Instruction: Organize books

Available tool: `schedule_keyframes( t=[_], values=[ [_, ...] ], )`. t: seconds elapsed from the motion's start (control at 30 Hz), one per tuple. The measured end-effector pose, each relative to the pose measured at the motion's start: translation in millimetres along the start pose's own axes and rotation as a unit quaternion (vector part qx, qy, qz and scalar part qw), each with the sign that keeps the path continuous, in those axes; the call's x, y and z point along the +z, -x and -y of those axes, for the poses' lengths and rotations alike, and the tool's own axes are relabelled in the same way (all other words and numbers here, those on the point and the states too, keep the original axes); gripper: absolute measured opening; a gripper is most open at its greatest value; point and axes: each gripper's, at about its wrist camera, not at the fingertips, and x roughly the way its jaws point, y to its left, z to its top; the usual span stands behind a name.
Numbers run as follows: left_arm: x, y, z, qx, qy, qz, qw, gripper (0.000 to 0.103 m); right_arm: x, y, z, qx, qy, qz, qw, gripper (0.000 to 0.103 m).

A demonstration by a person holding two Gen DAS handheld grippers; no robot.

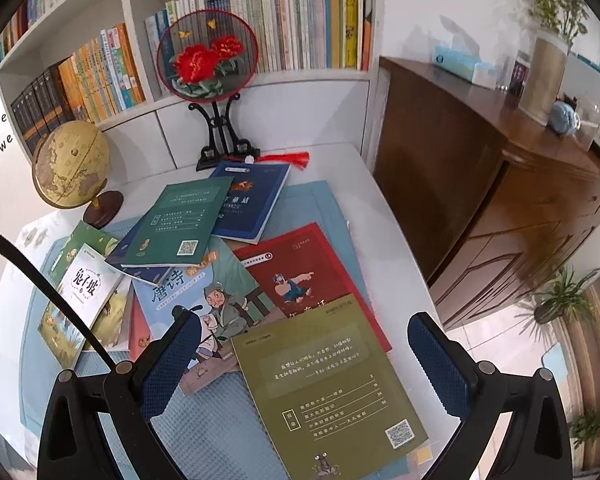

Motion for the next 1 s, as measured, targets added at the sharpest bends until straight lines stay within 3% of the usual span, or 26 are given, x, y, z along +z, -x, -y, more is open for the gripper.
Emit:
schedule_keyframes(
  t=[0.23, 0.43, 0.67, 1.0],
  values=[
    [12, -7, -27, -0.007, 0.008, 0.017, 0.9998, 0.102, 1, -13, 6, -0.008, -0.014, -0.012, 1.0, 0.103],
    [20, -27, -40, -0.026, 0.011, 0.001, 0.9996, 0.102, 14, -14, 0, -0.03, -0.015, -0.006, 0.999, 0.103],
    [28, -56, -59, -0.038, -0.023, -0.022, 0.9988, 0.102, 33, -26, -31, -0.035, 0.001, 0.002, 0.999, 0.103],
    [38, -103, -83, -0.062, -0.03, -0.043, 0.9967, 0.102, 53, -46, -70, -0.053, 0.022, -0.001, 0.998, 0.103]
  ],
)
